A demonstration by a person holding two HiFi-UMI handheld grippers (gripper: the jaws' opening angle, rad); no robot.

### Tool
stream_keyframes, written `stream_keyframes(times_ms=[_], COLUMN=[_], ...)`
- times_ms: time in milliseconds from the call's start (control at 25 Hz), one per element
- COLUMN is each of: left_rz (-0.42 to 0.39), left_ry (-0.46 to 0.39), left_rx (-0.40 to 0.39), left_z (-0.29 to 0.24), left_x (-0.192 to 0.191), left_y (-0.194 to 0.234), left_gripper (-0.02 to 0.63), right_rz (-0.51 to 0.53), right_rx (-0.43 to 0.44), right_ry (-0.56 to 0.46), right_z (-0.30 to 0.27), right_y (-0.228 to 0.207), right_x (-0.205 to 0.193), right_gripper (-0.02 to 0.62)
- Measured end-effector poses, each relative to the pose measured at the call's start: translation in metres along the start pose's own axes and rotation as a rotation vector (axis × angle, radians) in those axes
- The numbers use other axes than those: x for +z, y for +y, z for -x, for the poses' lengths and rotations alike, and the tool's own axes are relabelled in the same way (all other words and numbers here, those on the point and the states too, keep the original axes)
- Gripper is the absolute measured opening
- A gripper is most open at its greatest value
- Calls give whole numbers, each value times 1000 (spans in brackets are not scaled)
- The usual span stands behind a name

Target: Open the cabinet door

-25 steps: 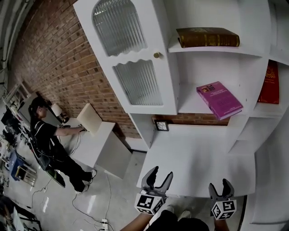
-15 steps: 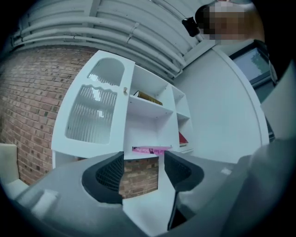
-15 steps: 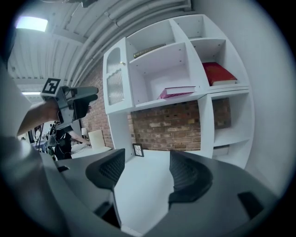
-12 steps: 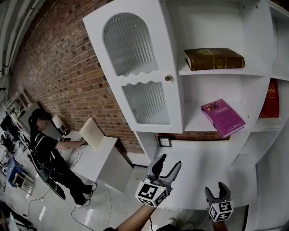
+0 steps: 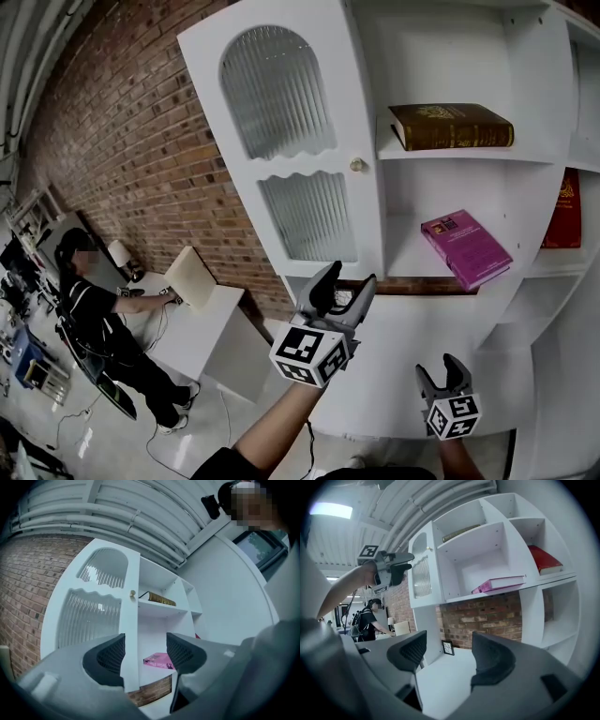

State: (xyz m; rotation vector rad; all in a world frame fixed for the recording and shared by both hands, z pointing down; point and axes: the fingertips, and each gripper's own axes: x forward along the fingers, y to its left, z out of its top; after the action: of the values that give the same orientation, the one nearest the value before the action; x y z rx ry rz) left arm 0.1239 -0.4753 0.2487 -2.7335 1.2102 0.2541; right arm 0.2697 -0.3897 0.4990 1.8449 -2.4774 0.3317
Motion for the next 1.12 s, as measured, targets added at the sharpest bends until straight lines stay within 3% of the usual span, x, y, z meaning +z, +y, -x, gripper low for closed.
stream_keyframes(times_ms=[200, 480, 840, 1120], left_rz=[-64, -94, -112, -130], left_ry=[-24, -42, -108, -132], left_rx=[27, -1, -15, 21], left_z=[-23, -62, -102, -119], left_x=[29, 56, 101, 116], left_y=[21, 24, 27, 35], left_gripper=[264, 264, 264, 264], right_rz=[0, 30, 43, 38], right_rx=[33, 79, 76, 72], right_ry=[2, -16, -36, -55], right_z=[-25, -52, -63, -68], right_y=[16, 30, 21, 16], right_x=[4, 23, 41, 49], right_gripper=[287, 287, 287, 287])
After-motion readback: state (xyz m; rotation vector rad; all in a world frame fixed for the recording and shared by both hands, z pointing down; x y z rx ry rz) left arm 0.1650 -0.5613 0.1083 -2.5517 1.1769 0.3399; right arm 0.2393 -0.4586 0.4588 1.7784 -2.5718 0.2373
